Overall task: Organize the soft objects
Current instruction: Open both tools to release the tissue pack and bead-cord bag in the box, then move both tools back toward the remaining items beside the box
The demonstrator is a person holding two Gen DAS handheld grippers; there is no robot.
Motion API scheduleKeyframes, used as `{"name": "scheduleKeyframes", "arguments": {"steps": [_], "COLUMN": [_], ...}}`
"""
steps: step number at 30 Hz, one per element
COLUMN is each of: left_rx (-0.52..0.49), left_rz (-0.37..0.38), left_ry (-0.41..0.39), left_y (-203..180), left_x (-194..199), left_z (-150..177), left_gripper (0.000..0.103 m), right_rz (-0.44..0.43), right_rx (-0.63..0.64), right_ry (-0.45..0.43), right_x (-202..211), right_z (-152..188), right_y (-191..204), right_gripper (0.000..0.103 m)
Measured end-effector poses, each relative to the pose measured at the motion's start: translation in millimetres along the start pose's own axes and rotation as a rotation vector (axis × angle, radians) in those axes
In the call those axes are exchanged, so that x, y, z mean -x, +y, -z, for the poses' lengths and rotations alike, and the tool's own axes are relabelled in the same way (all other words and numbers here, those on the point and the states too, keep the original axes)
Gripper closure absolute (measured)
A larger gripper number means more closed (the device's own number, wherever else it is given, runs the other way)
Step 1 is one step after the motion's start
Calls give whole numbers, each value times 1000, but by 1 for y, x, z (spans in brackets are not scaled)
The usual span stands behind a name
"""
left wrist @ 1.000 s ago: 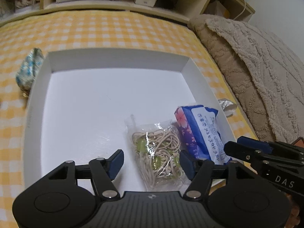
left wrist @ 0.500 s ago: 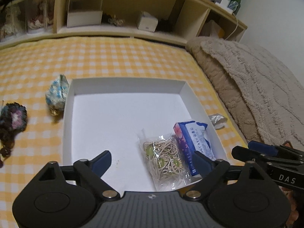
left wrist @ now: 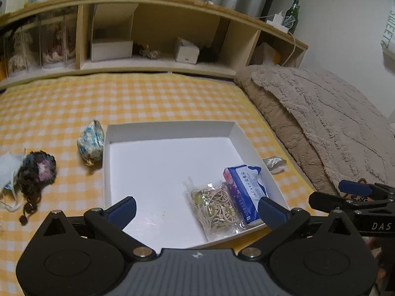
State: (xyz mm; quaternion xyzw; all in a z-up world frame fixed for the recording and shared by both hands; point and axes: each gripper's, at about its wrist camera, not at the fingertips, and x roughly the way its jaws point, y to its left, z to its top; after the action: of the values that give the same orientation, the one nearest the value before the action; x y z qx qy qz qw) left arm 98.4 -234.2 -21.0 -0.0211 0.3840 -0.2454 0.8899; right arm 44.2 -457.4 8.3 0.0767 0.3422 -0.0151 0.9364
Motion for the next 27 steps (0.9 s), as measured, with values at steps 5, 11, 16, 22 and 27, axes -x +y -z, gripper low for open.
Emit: {"name": "scheduleKeyframes", "arguments": {"steps": [5, 11, 16, 22, 27], "left_rx": [-21, -19, -31, 6, 11], "left_rz": [-10, -5, -50, -98, -174], "left_ry": [-46, -85, -123, -162, -187], "left_y": [2, 17, 38, 80, 118], "left_x": [17, 38, 57, 77, 96], "left_z": [3, 2, 2, 1, -4], "left_gripper": [0, 0, 0, 0, 0], "right_rz": [6, 39, 52, 46, 26], "right_rx": [9, 6, 9, 33, 54], "right_ry": [-11, -57, -82, -93, -113], "right_x": [12, 25, 26, 20, 13], "right_z": [-2, -6, -10, -20, -32], "right_y": [9, 17, 26, 48, 75], "right_gripper": [0, 0, 0, 0, 0]}}
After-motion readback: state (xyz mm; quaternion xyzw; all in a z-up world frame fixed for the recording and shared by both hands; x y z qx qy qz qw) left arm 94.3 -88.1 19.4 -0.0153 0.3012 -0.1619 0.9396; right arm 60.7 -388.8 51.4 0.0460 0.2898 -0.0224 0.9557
